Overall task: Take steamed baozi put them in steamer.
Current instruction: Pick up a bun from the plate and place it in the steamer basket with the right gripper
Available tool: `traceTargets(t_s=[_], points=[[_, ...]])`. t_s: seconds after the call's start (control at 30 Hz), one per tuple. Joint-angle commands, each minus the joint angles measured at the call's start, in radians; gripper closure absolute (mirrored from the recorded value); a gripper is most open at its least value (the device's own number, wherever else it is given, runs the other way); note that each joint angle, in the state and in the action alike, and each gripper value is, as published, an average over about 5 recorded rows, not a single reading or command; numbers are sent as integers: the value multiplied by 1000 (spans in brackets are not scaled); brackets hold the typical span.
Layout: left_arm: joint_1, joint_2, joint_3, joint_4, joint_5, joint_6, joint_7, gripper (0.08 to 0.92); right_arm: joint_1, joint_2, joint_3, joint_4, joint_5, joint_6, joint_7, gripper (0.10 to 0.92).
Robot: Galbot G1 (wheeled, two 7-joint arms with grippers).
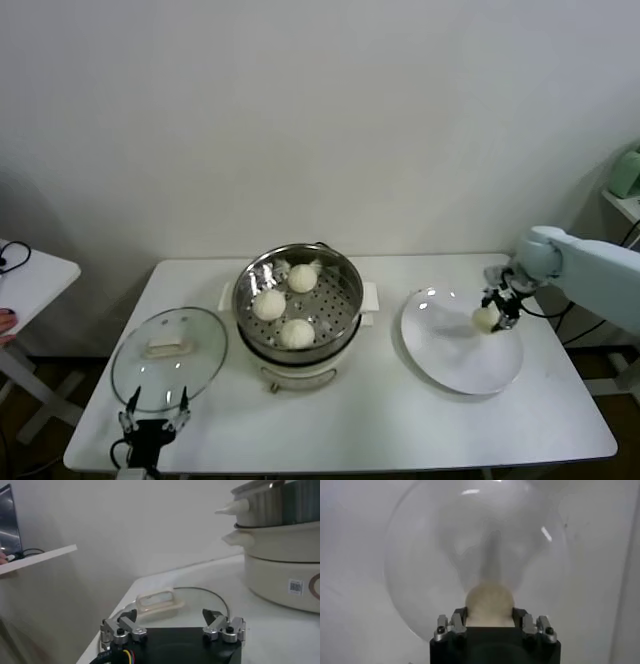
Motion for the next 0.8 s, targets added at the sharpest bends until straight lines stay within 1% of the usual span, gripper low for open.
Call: traceTargets(t_s=[0.03, 0.2, 0.37, 0.6, 0.8], points=[[-1, 0, 1, -5, -1, 2, 3, 177, 482, 3, -345, 249, 307, -79, -18, 421], [3, 1, 1, -15, -1, 3, 5, 177, 671, 70, -411, 343, 450, -126, -26, 423], [10, 3, -1, -25, 0, 0, 6, 177, 733, 137, -377, 392, 557, -171, -18, 423], [16, -1, -1, -37, 10, -3, 5, 177, 663, 223, -230, 427, 608, -265, 41, 423], [14, -6, 1, -36, 12, -3, 5, 177, 548, 310, -133, 417, 610, -327, 95, 423]])
